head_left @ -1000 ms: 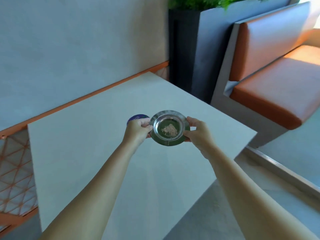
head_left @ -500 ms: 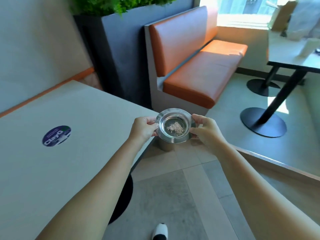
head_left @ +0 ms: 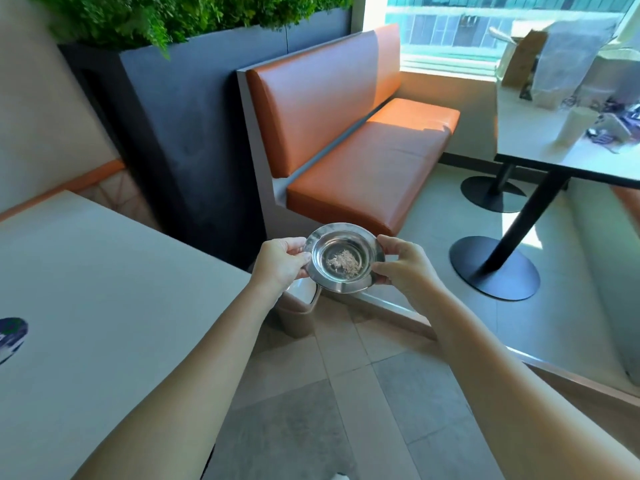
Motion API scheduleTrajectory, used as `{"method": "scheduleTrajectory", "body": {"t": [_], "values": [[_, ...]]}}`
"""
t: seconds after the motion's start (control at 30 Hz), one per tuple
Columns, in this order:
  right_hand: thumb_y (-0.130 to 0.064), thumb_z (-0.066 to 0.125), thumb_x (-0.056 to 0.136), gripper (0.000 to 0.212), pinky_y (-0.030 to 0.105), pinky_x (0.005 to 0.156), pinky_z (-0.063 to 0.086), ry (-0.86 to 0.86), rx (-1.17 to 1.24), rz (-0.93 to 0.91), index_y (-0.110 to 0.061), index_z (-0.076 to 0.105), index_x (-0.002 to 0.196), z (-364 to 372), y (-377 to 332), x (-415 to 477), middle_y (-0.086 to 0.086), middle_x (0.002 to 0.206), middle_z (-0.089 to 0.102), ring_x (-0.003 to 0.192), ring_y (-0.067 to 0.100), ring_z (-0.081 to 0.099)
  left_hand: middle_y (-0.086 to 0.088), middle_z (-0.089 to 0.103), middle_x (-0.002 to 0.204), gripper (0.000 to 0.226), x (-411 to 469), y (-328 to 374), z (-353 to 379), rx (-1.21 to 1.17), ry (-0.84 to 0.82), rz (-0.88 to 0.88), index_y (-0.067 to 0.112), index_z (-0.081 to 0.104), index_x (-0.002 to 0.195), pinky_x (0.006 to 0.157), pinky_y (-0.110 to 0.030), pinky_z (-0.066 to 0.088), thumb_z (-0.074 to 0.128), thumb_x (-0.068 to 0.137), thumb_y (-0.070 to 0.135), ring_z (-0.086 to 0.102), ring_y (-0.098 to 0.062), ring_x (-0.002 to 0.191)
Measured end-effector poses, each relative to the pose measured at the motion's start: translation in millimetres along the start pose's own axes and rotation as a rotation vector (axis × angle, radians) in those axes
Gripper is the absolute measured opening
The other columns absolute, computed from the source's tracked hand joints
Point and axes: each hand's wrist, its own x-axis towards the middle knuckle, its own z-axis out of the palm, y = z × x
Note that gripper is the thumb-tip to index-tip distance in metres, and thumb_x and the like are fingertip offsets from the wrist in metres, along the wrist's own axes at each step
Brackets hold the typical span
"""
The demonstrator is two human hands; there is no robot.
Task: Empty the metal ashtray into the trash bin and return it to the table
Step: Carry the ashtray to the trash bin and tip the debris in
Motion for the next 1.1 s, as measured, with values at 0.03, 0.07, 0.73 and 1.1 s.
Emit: {"method": "scheduleTrajectory", "body": {"t": [0.03,0.07,0.73,1.1], "values": [[0.022,0.052,0.075,0.031,0.015,0.043,0.054,-0.005,-0.008,-0.009,-0.004,0.056,0.093,-4.7,-0.2,11.9,-0.010,0.070,0.055,0.050,0.003,0.064,0.000,0.064,0.089,0.033,10.3,1.5,5.6,-0.007,0.002,-0.002,0.000,0.060,0.118,0.049,-0.007,0.053,0.057,0.085,-0.003,0.061,-0.002,0.067],[0.021,0.053,0.075,0.032,0.015,0.044,0.054,-0.005,-0.024,-0.025,-0.003,0.058,0.095,-9.3,-0.5,24.3,-0.011,0.071,0.055,0.053,0.005,0.064,0.001,0.064,0.087,0.033,20.3,3.0,11.5,-0.005,0.004,-0.001,0.001,0.060,0.118,0.049,-0.007,0.053,0.057,0.085,-0.003,0.061,-0.001,0.067],[0.017,0.059,0.072,0.028,0.011,0.047,0.053,-0.499,-0.165,-0.066,-0.005,0.055,0.090,-55.7,34.2,264.7,-0.017,0.066,0.055,0.056,0.001,0.062,0.016,0.065,0.076,0.033,155.8,0.2,110.2,-0.061,0.433,-0.249,0.011,0.063,0.116,0.056,-0.019,0.058,0.055,0.086,0.001,0.065,-0.004,0.068],[0.011,0.062,0.072,0.034,0.019,0.043,0.047,-0.679,-0.159,0.210,-0.023,0.068,0.076,-25.6,108.0,364.5,-0.005,0.059,0.071,0.047,0.004,0.061,0.013,0.066,0.077,0.037,224.9,-62.4,140.5,-0.122,0.617,-0.433,0.013,0.065,0.113,0.046,-0.016,0.056,0.053,0.083,-0.004,0.064,0.002,0.047]]}}
